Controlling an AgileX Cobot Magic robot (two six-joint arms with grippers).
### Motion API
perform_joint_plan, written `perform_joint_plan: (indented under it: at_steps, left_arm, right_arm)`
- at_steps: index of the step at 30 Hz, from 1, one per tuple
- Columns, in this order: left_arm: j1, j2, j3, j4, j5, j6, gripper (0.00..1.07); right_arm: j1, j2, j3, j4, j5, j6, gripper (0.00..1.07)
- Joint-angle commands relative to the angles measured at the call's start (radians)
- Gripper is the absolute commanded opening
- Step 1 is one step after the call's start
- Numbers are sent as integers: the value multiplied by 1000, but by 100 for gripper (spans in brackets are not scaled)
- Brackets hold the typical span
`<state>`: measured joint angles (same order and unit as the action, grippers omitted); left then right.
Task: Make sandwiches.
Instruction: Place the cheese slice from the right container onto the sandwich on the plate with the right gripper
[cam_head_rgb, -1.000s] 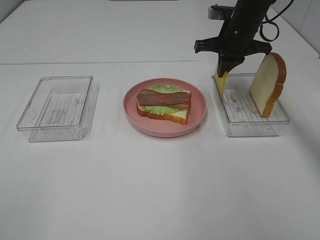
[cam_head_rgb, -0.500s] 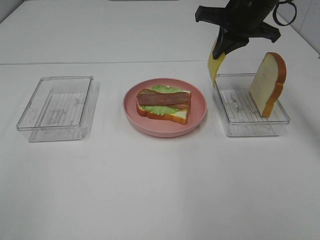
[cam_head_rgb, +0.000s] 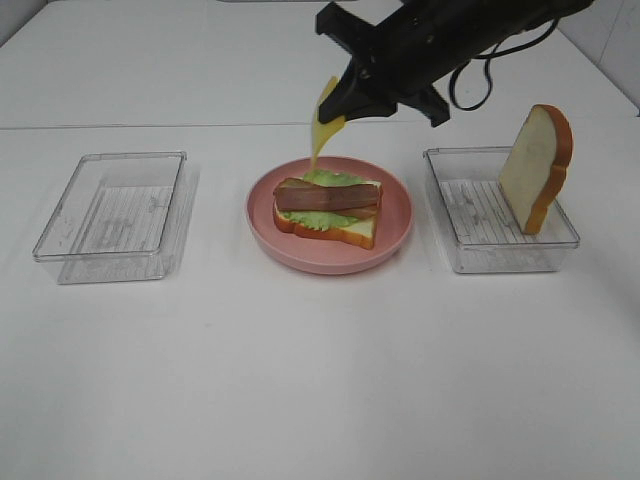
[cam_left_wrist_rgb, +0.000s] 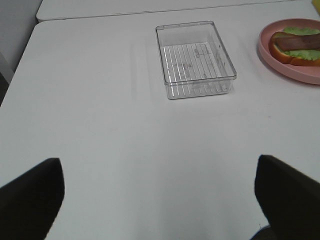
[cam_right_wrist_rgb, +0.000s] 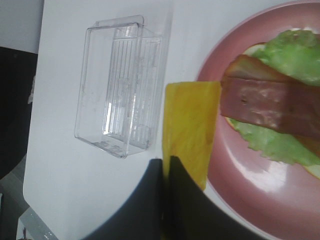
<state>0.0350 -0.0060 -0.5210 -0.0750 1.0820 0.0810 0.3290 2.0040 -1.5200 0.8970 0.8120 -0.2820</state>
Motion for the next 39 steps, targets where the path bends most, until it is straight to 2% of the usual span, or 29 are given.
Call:
perform_joint_plan:
  at_steps: [1,7,9,14,24,30,39]
  left_arm:
    - [1,-18,4,-3,-6,-3,98]
    - [1,-18,4,-3,-6,-3,98]
    - [1,-18,4,-3,-6,-3,98]
    - [1,-18,4,-3,-6,-3,98]
    - [1,-18,4,-3,-6,-3,98]
    - [1,-18,4,-3,-6,-3,98]
    - [1,-18,4,-3,-6,-3,98]
  right_arm:
    - [46,47,3,55,-54,-43,0]
    - [62,115,-16,73,-81,-61,0]
    - [51,158,-59,66,-83,-61,0]
    - [35,179,-90,61,-102,-57,0]
    - [14,181,-90,43,-130,-30,0]
    - [15,197,-90,95,-138,-20,0]
    - [14,240,-89,93,-114,-20,0]
